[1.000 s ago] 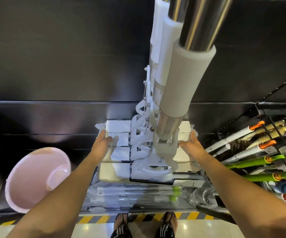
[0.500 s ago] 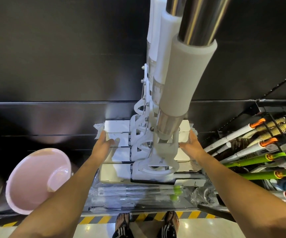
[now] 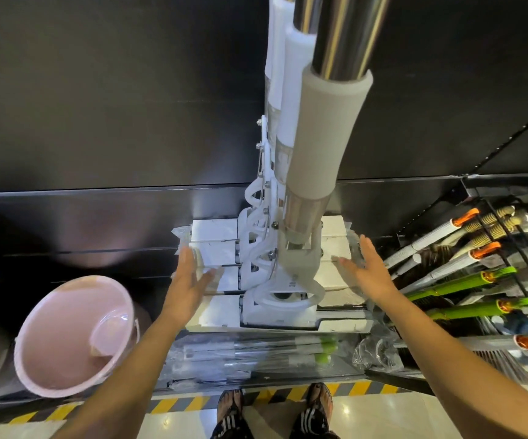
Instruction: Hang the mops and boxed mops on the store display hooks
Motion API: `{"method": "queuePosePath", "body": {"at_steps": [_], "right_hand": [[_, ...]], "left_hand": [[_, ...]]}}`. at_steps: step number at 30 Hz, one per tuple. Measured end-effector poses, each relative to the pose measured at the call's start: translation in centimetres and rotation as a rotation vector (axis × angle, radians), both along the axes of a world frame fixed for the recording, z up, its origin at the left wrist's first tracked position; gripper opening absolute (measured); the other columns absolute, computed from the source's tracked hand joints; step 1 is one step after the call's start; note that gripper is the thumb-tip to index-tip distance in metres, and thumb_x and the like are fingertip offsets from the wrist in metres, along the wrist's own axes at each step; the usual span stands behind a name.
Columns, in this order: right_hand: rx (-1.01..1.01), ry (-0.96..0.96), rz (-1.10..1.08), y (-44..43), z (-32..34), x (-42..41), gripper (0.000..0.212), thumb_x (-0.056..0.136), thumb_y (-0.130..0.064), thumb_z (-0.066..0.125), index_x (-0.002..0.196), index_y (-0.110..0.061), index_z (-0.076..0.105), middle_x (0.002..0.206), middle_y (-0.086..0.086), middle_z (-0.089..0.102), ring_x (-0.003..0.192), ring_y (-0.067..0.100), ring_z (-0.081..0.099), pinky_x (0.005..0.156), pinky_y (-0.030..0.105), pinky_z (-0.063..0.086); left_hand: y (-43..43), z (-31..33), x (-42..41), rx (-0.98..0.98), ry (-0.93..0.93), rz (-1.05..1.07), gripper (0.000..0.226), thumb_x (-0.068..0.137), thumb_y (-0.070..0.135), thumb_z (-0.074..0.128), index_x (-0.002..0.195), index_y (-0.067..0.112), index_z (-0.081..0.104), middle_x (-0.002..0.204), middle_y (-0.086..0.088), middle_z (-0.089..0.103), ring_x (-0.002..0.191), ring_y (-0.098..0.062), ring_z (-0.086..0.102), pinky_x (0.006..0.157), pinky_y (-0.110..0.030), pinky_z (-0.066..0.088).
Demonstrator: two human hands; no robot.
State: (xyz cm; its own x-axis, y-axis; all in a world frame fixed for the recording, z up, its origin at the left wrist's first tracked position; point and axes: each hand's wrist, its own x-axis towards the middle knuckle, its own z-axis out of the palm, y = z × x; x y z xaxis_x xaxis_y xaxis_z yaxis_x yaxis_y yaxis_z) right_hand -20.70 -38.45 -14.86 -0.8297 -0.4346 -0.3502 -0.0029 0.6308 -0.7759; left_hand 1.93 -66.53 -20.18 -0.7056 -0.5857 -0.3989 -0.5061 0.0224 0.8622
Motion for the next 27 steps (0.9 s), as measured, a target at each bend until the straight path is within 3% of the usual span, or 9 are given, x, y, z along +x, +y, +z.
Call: {"method": "queuePosePath", "body": {"at_steps": [4, 7, 11, 14, 16, 18, 22, 25, 27], "right_hand": [[0.121, 0.064, 0.076, 2.8, -1.5, 3.5, 0.076, 0.096, -0.032, 0.059, 0.155, -0.017, 0.015, 0.160, 0.003, 0.019, 0.148, 0.018, 0.013, 0.114, 0.024, 0.011], [0.141, -0.029, 0.007, 3.4, -3.4, 5.0, 0.070, 0.098, -0.030, 0.054, 0.154, -0.011, 0.016, 0.161, 0.007, 0.018, 0.148, 0.021, 0.016, 0.116, 0.026, 0.013], [0.133, -0.055, -0.036, 3.8, -4.2, 6.1, 0.065, 0.101, -0.028, 0.050, 0.153, -0.009, 0.018, 0.160, 0.007, 0.020, 0.147, 0.023, 0.019, 0.116, 0.028, 0.015], [0.105, -0.049, -0.096, 3.9, -4.0, 6.7, 0.068, 0.098, -0.039, 0.051, 0.153, -0.011, 0.021, 0.161, 0.005, 0.019, 0.148, 0.025, 0.017, 0.119, 0.036, 0.014], [0.060, -0.031, -0.177, 4.2, -3.8, 7.3, 0.082, 0.088, -0.060, 0.053, 0.149, -0.010, 0.030, 0.158, 0.008, 0.024, 0.147, 0.030, 0.021, 0.121, 0.045, 0.019], [0.050, -0.057, -0.283, 4.7, -3.9, 8.4, 0.088, 0.088, -0.063, 0.052, 0.152, -0.010, 0.023, 0.159, 0.006, 0.023, 0.146, 0.030, 0.022, 0.119, 0.047, 0.022], [0.081, -0.030, -0.371, 6.2, -4.4, 11.8, 0.100, 0.078, -0.077, 0.050, 0.151, -0.014, 0.025, 0.139, 0.007, 0.043, 0.128, 0.027, 0.043, 0.107, 0.045, 0.036], [0.135, -0.032, -0.390, 7.0, -5.7, 14.7, 0.076, 0.095, -0.047, 0.053, 0.151, -0.004, 0.023, 0.154, 0.015, 0.029, 0.142, 0.034, 0.028, 0.116, 0.048, 0.026], [0.170, -0.069, -0.413, 7.3, -6.8, 17.2, 0.079, 0.096, -0.044, 0.052, 0.154, -0.005, 0.014, 0.161, 0.013, 0.017, 0.149, 0.030, 0.016, 0.121, 0.045, 0.018]], "left_hand": [[3.0, -0.6, 2.2, -0.180, -0.089, -0.030, 0.093, 0.077, 0.077, 0.052, 0.151, 0.046, 0.006, 0.158, 0.011, 0.029, 0.137, -0.018, 0.043, 0.114, -0.048, 0.032], [4.0, -0.9, 3.1, -0.209, -0.066, -0.058, 0.092, 0.083, 0.072, 0.049, 0.155, 0.031, 0.011, 0.163, 0.006, 0.017, 0.148, -0.017, 0.022, 0.120, -0.046, 0.025], [4.3, -0.5, 2.9, -0.204, -0.141, -0.020, 0.078, 0.097, 0.040, 0.054, 0.157, 0.023, 0.007, 0.163, 0.009, 0.009, 0.145, -0.013, 0.025, 0.116, -0.030, 0.021], [3.9, -0.3, 3.5, -0.253, -0.115, -0.107, 0.075, 0.099, 0.038, 0.051, 0.157, 0.021, 0.007, 0.162, 0.011, 0.003, 0.146, -0.006, 0.018, 0.112, -0.019, 0.015], [3.7, -0.2, 3.9, -0.260, -0.093, -0.111, 0.075, 0.098, 0.039, 0.052, 0.157, 0.021, 0.008, 0.163, 0.008, 0.006, 0.149, -0.013, 0.014, 0.120, -0.028, 0.013], [3.6, -0.3, 4.4, -0.269, -0.089, -0.112, 0.078, 0.097, 0.041, 0.053, 0.157, 0.023, 0.006, 0.164, 0.006, 0.009, 0.150, -0.016, 0.014, 0.122, -0.040, 0.017], [4.1, -0.7, 5.5, -0.251, -0.058, -0.119, 0.085, 0.095, 0.044, 0.056, 0.156, 0.025, 0.001, 0.164, 0.004, -0.001, 0.151, -0.013, 0.005, 0.122, -0.041, 0.015], [4.3, -1.2, 6.3, -0.266, -0.066, -0.182, 0.085, 0.097, 0.043, 0.053, 0.157, 0.016, 0.000, 0.164, 0.004, -0.008, 0.149, -0.009, 0.003, 0.118, -0.035, 0.017], [4.0, -1.6, 6.8, -0.245, -0.033, -0.226, 0.083, 0.096, 0.045, 0.053, 0.155, 0.009, 0.006, 0.165, 0.001, -0.004, 0.146, -0.003, 0.001, 0.117, -0.038, 0.019]]}}
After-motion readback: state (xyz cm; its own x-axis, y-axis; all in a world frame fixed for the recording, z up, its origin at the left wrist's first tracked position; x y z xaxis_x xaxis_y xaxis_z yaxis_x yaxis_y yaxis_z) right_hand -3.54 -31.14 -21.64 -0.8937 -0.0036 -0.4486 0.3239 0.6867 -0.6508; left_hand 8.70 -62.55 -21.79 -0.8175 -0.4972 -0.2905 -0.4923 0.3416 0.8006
